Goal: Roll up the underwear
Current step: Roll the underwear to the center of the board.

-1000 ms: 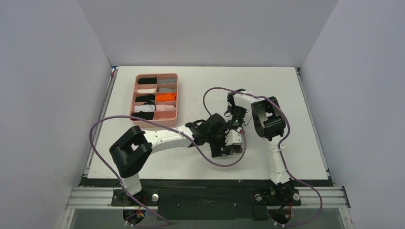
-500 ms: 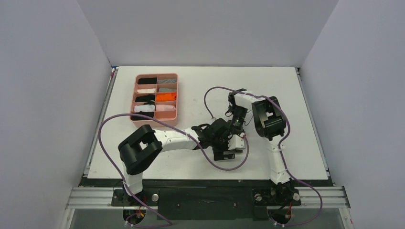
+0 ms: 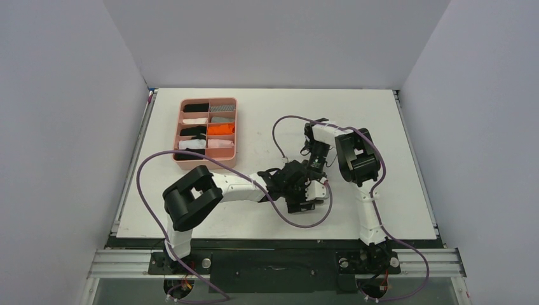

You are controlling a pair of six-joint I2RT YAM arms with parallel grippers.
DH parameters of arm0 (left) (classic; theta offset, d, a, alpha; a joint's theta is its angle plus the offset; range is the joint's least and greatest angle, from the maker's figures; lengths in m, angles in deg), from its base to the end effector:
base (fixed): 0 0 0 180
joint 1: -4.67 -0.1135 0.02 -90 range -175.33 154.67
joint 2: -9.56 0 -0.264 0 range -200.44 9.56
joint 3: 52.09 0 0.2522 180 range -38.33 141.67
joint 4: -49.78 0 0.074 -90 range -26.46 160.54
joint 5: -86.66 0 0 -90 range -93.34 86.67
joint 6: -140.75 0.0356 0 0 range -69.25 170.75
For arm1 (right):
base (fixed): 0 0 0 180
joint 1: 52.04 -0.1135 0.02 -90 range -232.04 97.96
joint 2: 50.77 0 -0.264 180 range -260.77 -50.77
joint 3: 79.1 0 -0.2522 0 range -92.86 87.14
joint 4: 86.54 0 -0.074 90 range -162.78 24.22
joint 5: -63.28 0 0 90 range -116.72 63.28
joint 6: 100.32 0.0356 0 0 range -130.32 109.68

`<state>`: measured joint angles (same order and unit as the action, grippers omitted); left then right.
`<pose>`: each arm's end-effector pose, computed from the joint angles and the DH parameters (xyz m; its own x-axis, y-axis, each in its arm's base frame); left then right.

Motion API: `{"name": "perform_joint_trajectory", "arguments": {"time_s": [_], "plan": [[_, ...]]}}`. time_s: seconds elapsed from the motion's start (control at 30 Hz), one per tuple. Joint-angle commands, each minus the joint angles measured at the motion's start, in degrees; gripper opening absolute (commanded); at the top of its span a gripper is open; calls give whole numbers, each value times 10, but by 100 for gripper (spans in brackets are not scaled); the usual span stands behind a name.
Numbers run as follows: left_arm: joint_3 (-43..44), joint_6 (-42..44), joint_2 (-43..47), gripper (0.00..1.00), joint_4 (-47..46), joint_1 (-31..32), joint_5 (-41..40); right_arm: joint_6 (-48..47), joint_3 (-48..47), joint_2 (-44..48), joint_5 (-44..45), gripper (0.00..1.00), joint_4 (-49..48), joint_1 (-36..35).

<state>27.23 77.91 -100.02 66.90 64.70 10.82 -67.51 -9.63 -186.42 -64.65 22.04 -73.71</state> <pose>0.1922 -0.3507 0.1553 0.0941 0.7228 -0.6846 0.9888 0.0123 0.1489 0.3326 0.1557 0.1172 -0.4510 -0.8925 0.0008 -0.5087 0.2578 0.8215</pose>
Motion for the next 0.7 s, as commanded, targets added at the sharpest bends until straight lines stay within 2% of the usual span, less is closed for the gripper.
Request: {"name": "perform_joint_trajectory", "arguments": {"time_s": [0.0,0.13,0.3,0.43,0.57,0.67], "plan": [[4,-17,-16,65,-84,-1,8,-19,-7,-17,-1,0,-52,-13],[8,-28,-27,44,-81,-1,19,-17,-5,-15,-1,0,-53,-12],[8,-36,-35,27,-74,-1,25,-14,-4,-13,-2,0,-55,-13],[18,-40,-41,3,-50,-2,40,-3,-4,-8,0,0,-64,-12],[21,-53,-48,0,-36,-4,56,14,-4,4,2,14,-73,-10],[10,-62,-47,0,-14,-9,66,26,2,21,3,20,-83,-3]]}}
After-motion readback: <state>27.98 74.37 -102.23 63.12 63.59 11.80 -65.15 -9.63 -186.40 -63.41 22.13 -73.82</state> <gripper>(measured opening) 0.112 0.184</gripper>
